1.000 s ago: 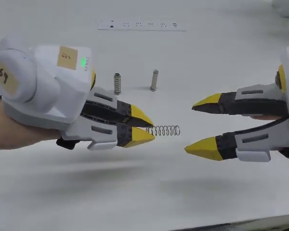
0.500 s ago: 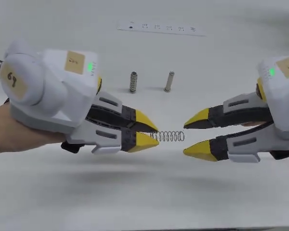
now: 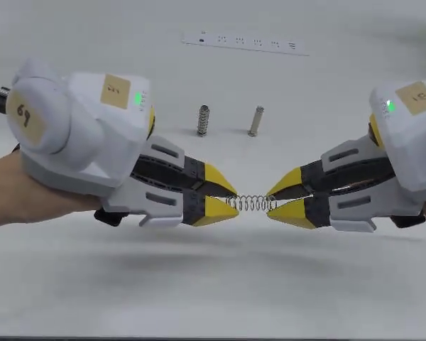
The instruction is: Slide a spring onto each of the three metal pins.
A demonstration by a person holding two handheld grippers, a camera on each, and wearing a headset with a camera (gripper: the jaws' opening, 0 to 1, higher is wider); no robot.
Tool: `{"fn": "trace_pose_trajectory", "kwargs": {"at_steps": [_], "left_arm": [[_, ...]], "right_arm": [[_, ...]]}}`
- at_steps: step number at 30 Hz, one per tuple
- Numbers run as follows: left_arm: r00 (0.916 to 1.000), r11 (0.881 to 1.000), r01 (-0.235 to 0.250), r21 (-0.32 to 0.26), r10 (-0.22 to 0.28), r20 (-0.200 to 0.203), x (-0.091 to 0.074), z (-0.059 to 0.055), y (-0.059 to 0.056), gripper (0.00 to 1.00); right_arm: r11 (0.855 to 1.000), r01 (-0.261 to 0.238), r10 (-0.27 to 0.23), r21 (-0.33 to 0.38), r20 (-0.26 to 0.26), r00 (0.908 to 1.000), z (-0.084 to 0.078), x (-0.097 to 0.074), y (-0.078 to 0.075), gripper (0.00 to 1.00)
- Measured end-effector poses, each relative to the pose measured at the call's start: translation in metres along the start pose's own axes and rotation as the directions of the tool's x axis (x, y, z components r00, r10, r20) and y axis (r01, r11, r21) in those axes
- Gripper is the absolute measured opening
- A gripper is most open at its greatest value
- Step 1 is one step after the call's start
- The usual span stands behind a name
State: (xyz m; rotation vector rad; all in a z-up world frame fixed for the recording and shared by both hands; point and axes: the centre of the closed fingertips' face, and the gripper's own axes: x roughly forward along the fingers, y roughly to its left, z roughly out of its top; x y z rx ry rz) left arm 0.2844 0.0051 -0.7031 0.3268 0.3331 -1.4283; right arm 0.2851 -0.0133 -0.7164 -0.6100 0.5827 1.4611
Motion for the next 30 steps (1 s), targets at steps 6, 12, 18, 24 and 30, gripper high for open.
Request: {"fn": "trace_pose_trajectory", "kwargs": {"at_steps": [6,12,18,24,30], "left_arm": [[1.0,1.0,0.002,-0.004,-0.002,-0.001,0.001,-0.001,0.001,0.02],[1.0,1.0,0.001,-0.005,-0.001,-0.005,0.002,-0.002,0.001,0.02],[0.9999,1.0,0.003,-0.005,-0.003,-0.012,0.002,-0.004,0.0,0.02],[0.9997,1.0,0.006,-0.007,-0.007,-0.022,0.002,-0.007,-0.001,0.02],[0.9995,1.0,0.012,-0.007,-0.012,-0.029,0.003,-0.009,-0.003,0.02]], "right_arm": [[1.0,-0.004,0.004,-0.016,-0.011,0.9999,0.0,-0.001,0.0,0.07],[1.0,-0.011,0.01,-0.024,-0.022,0.9997,0.002,-0.003,0.0,0.07],[0.999,-0.021,0.02,-0.034,-0.021,0.9996,0.008,-0.007,0.001,0.07],[0.999,-0.025,0.024,-0.037,-0.015,0.9996,0.014,-0.008,0.004,0.07],[0.998,-0.029,0.028,-0.051,-0.012,0.9995,0.021,-0.008,0.006,0.0]]}}
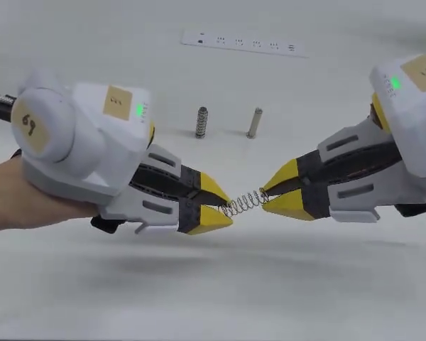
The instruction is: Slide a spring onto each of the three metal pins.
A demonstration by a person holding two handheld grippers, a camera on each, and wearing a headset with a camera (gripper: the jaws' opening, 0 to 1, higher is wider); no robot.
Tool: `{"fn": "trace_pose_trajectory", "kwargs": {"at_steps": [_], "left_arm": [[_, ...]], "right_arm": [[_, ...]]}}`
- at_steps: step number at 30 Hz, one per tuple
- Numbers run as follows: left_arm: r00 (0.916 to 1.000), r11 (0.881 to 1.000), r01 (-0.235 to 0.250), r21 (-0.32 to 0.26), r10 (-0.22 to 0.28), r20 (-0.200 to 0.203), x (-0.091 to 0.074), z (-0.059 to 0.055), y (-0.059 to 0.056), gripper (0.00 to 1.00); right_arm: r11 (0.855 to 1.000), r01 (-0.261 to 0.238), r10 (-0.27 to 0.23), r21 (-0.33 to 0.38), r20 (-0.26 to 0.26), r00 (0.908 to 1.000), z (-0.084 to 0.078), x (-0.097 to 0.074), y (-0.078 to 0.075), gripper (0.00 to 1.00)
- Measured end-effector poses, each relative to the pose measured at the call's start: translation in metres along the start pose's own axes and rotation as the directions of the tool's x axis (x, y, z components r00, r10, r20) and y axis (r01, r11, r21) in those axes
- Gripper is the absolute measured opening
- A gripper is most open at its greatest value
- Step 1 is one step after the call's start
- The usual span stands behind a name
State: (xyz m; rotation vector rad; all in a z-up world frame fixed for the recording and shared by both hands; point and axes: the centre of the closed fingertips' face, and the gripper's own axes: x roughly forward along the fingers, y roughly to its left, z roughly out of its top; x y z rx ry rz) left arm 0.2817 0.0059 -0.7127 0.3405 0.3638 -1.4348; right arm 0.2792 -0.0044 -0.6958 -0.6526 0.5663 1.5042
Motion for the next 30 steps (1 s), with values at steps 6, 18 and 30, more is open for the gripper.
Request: {"fn": "trace_pose_trajectory", "kwargs": {"at_steps": [6,18,30], "left_arm": [[1.0,1.0,-0.003,0.0,0.003,0.008,-0.001,0.002,0.001,0.02],[1.0,1.0,0.002,0.005,-0.002,0.003,0.0,0.0,0.0,0.02],[0.9999,1.0,0.01,0.002,-0.01,-0.008,0.002,-0.003,-0.001,0.02]], "right_arm": [[1.0,-0.007,0.007,-0.002,-0.002,1.0,0.001,0.002,0.002,0.0],[1.0,-0.007,0.007,0.007,0.018,0.9998,0.009,0.004,0.0,0.11],[1.0,-0.018,0.018,0.001,0.015,0.9997,0.012,0.006,0.001,0.08]]}}
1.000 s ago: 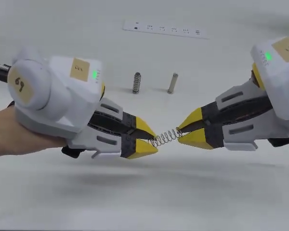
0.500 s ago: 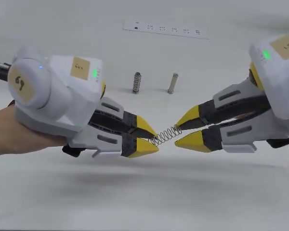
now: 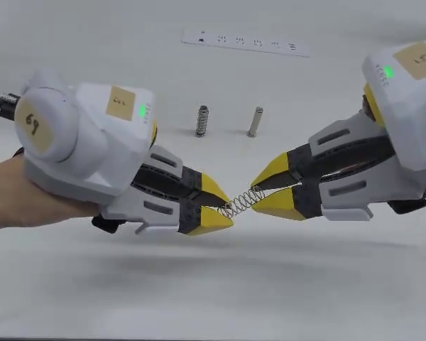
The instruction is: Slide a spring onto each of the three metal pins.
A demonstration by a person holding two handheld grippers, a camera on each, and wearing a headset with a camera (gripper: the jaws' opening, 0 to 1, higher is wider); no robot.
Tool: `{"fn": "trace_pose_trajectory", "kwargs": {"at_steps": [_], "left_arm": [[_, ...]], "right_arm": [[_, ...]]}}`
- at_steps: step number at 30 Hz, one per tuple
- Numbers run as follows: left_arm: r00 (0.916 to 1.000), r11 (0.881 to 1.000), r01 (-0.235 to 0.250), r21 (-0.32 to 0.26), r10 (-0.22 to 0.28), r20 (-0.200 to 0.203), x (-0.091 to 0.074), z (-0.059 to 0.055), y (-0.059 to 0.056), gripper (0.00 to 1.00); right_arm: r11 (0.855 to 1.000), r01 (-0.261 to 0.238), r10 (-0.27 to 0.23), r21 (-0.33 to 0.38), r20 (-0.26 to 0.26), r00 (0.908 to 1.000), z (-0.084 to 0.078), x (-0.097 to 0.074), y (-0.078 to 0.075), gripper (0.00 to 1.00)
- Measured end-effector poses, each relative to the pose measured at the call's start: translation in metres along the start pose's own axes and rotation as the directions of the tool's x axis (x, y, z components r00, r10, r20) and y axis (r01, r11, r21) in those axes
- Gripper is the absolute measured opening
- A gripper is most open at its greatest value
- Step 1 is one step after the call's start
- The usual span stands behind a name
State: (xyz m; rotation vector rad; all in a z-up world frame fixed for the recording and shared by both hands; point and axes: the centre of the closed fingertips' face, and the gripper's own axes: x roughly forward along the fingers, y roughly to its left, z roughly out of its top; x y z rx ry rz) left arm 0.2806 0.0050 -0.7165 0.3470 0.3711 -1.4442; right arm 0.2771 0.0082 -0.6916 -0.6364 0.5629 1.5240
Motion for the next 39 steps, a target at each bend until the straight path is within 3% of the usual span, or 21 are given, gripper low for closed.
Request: {"fn": "trace_pose_trajectory", "kwargs": {"at_steps": [9,21,32,37,39], "left_arm": [[1.0,1.0,-0.001,-0.002,0.001,-0.003,0.0031,0.0003,-0.0002,0.02],[0.9999,1.0,-0.007,-0.007,0.006,-0.012,0.0067,-0.0017,-0.0008,0.02],[0.9997,0.999,-0.016,0.034,0.017,-0.016,0.0049,-0.0022,0.0,0.01],[0.9996,0.998,-0.025,0.05,0.026,-0.012,0.0038,-0.0003,0.0018,0.01],[0.9993,0.997,-0.023,0.073,0.025,-0.029,0.0036,-0.0023,0.0019,0.01]], "right_arm": [[1.0,-0.001,0.001,-0.014,-0.018,0.9998,-0.0021,-0.0011,-0.0008,0.08],[0.991,0.009,-0.021,-0.134,-0.09,0.9957,-0.0021,-0.0001,-0.0018,0.08],[0.991,0.005,-0.017,-0.131,-0.094,0.9955,-0.0011,0.0007,-0.0015,0.09],[0.991,-0.001,-0.012,-0.135,-0.101,0.9949,0.0001,-0.0001,-0.0021,0.15],[0.99,-0.01,-0.006,-0.138,-0.112,0.9937,-0.001,0.0002,-0.0018,0.16]]}}
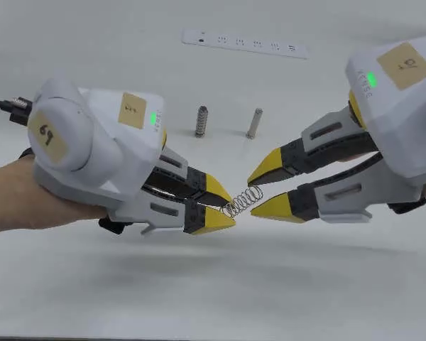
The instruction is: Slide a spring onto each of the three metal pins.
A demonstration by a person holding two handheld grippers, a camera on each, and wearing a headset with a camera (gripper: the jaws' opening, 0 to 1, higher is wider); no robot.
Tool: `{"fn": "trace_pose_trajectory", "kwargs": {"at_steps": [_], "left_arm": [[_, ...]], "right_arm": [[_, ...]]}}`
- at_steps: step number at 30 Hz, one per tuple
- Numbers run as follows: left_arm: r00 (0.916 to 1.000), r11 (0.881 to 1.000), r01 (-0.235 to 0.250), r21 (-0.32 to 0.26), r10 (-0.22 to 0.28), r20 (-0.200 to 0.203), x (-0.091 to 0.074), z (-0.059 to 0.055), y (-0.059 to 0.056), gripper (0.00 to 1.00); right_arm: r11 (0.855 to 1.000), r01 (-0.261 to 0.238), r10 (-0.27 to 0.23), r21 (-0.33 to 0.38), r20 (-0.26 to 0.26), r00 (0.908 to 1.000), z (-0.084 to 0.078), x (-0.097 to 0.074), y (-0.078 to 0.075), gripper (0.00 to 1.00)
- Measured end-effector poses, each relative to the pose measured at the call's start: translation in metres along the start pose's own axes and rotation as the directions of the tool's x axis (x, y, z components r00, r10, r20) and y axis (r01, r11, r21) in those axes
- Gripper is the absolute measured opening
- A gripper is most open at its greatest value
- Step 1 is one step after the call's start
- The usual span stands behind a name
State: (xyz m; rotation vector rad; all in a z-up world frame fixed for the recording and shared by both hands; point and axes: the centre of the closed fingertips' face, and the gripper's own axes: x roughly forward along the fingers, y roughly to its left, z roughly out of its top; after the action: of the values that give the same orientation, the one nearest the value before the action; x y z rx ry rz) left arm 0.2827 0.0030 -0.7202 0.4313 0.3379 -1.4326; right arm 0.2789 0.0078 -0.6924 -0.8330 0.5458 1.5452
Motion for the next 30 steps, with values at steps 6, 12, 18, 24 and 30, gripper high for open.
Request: {"fn": "trace_pose_trajectory", "kwargs": {"at_steps": [6,12,18,24,30], "left_arm": [[0.9997,1.0,0.004,0.031,-0.003,-0.026,0.001,-0.003,-0.001,0.01],[0.9987,0.998,0.007,0.066,-0.003,-0.051,0.003,-0.006,-0.002,0.01],[0.9988,0.998,0.008,0.068,-0.005,-0.049,0.005,-0.004,-0.002,0.01],[0.9989,0.998,0.009,0.063,-0.006,-0.047,0.005,-0.004,-0.001,0.01],[0.9991,0.998,0.007,0.063,-0.004,-0.043,0.006,-0.003,-0.001,0.01]], "right_arm": [[1.0,-0.018,0.017,-0.018,-0.022,0.9996,0.001,0.002,0.001,0.19],[0.999,-0.031,0.03,-0.022,-0.035,0.9989,0.001,0.006,0.003,0.17],[0.999,-0.041,0.039,-0.024,-0.055,0.9977,-0.003,0.012,0.004,0.13],[0.998,-0.049,0.048,-0.025,-0.061,0.997,-0.004,0.015,0.005,0.11],[0.998,-0.057,0.055,-0.029,-0.074,0.9957,-0.007,0.019,0.006,0.1]]}}
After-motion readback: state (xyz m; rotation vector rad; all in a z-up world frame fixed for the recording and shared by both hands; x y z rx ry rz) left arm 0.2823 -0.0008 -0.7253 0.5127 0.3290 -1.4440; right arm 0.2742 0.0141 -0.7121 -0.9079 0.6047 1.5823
